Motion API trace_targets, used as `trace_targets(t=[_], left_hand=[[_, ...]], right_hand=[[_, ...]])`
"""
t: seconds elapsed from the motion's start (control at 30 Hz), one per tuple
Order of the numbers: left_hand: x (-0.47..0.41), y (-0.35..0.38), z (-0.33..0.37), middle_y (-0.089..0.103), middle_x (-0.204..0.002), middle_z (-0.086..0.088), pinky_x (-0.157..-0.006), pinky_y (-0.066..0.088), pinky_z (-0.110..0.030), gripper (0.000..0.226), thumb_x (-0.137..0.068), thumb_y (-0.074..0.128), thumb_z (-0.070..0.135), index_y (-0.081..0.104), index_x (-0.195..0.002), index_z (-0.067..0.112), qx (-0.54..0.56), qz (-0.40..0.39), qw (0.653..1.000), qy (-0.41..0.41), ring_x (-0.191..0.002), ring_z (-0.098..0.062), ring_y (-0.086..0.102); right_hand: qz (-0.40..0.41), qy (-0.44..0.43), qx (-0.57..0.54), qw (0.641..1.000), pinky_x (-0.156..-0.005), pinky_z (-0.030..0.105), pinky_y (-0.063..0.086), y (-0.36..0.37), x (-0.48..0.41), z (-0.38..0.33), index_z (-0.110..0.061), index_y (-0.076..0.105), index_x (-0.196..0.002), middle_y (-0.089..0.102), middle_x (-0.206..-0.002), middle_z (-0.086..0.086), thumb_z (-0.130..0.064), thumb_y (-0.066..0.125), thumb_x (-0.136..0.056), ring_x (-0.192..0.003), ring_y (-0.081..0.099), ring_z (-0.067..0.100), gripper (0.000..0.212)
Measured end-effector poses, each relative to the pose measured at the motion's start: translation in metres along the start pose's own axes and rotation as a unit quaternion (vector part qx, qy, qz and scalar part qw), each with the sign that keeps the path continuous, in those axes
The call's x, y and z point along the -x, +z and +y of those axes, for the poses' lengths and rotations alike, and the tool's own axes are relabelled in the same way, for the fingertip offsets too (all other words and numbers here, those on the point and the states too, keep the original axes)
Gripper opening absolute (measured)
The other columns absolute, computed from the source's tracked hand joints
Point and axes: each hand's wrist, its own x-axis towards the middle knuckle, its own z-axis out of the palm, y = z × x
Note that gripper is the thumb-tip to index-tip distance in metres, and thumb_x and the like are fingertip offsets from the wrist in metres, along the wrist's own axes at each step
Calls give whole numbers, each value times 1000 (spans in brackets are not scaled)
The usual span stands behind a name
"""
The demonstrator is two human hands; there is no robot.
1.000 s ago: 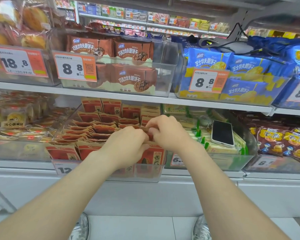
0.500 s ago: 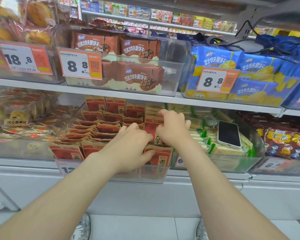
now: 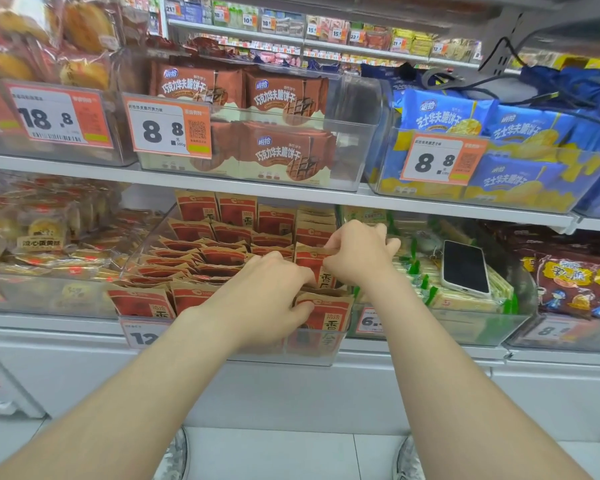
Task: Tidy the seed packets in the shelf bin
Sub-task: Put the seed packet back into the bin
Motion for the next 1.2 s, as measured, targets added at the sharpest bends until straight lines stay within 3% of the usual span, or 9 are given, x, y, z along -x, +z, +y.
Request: trace_targets(t=[0.1, 0.2, 0.33, 0.5, 0.63, 0.77, 0.93, 1.1, 1.2], left_hand=[[2, -3, 0, 73, -110, 12, -106, 45, -45, 30, -106, 55, 47, 68, -129, 34, 12, 6, 1000, -1, -110, -19, 53], [5, -9, 0, 74, -109, 15, -102, 51, -43, 35, -101, 57, 53, 70, -130, 36, 40, 16, 999, -7, -111, -14, 57], [11, -22, 5, 75, -95, 23, -85, 61, -38, 37, -92, 57, 62, 79, -108, 37, 97, 64, 992, -45, -92, 0, 67], [14, -32, 16, 73, -84, 21, -77, 61, -34, 17, -102, 64, 36, 79, -95, 31, 167, 268, 940, -128, -79, 0, 67], [17, -38, 42, 71, -99, 18, -83, 48, -10, 13, -103, 66, 16, 76, -109, 22, 227, 366, 899, -74, -94, 3, 65], [18, -39, 72, 66, -132, 8, -109, 43, -21, 26, -102, 67, 11, 67, -127, 17, 258, 354, 898, 33, -129, -5, 58], [15, -34, 90, 57, -136, 5, -112, 41, -24, 29, -105, 66, 18, 61, -133, 19, 311, 333, 889, 47, -136, -13, 52], [13, -24, 99, 64, -123, 11, -98, 55, -38, 15, -110, 59, 37, 60, -124, 32, 436, 285, 854, -13, -116, -15, 66], [16, -20, 108, 69, -110, 13, -89, 56, -27, 24, -104, 54, 48, 59, -114, 28, 510, 282, 812, -40, -103, -8, 70]], right_hand=[[34, -68, -43, 996, -105, 48, 44, -3, 3, 9, -30, 77, -114, 72, -116, 0, -23, 72, -96, -123, 58, 29, 20], [78, -142, -65, 985, -89, 46, 60, -11, 15, 14, -25, 78, -114, 77, -107, 2, -24, 71, -99, -105, 70, 28, 17], [187, -233, -111, 948, -86, 43, 55, -25, 32, 25, -18, 71, -117, 72, -108, -1, -18, 66, -102, -100, 66, 22, 17], [318, -272, -195, 887, -80, 26, 46, -46, 59, 34, -8, 64, -124, 63, -111, 4, -8, 57, -107, -94, 58, 18, 18], [391, -285, -195, 853, -82, 12, 41, -59, 82, 34, 0, 67, -121, 64, -105, 7, -3, 61, -105, -89, 55, 13, 17], [437, -271, -264, 816, -73, 20, 52, -65, 104, 28, -6, 78, -102, 70, -86, -1, -9, 78, -97, -72, 64, 14, 6], [275, -109, -558, 776, -73, 54, 65, -73, 120, 20, -15, 85, -97, 80, -79, 3, -24, 88, -89, -71, 75, 20, 13], [135, -81, -656, 738, -96, 63, 60, -67, 120, 25, -9, 84, -104, 83, -99, 10, -43, 78, -84, -100, 78, 36, 39], [73, -56, -680, 728, -101, 63, 58, -60, 122, 27, -8, 82, -109, 82, -104, 14, -41, 76, -85, -111, 74, 43, 41]])
